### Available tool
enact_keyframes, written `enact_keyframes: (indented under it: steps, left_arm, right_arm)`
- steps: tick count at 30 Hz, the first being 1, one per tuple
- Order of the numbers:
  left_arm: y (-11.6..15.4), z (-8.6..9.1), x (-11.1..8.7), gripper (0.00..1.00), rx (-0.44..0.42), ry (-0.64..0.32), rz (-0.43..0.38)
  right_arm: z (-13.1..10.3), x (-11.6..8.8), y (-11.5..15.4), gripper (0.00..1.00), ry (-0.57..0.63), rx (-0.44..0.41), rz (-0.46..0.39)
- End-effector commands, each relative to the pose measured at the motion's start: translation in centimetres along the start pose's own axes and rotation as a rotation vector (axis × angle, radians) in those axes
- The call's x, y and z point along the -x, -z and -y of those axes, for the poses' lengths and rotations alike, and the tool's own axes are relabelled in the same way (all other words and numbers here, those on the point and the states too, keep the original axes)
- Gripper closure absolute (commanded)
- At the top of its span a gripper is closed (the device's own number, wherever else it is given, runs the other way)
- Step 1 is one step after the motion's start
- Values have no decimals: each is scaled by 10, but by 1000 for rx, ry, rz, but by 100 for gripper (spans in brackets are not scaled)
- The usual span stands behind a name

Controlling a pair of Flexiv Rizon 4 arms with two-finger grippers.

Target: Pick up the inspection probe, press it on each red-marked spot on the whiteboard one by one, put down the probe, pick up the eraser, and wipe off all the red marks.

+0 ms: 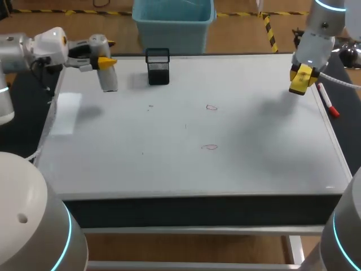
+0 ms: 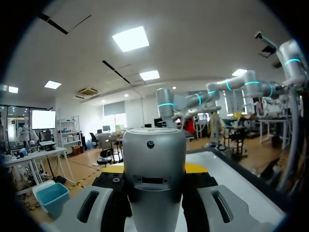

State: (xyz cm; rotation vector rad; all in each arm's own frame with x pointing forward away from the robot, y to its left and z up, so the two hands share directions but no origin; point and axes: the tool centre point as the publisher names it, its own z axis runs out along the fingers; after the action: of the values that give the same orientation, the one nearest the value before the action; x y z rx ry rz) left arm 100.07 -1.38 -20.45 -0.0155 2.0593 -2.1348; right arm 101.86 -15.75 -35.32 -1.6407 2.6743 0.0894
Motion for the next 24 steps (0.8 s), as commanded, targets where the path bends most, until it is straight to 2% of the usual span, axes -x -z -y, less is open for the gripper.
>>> enact_keyframes:
  steps: [1, 8, 15, 24]
  left_arm:
    - [-24, 2, -8, 100, 5, -4, -16]
    - [-64, 3, -32, 100, -21, 3, -65]
    - [-105, 0, -62, 100, -39, 8, -154]
    - [-155, 0, -70, 100, -42, 1, -234]
  right_arm:
    - [1, 0, 0, 100, 2, -2, -2]
    - [1, 0, 0, 100, 2, -2, -2]
    - [1, 0, 0, 100, 2, -2, -2]
    - [1, 0, 0, 100, 2, -2, -2]
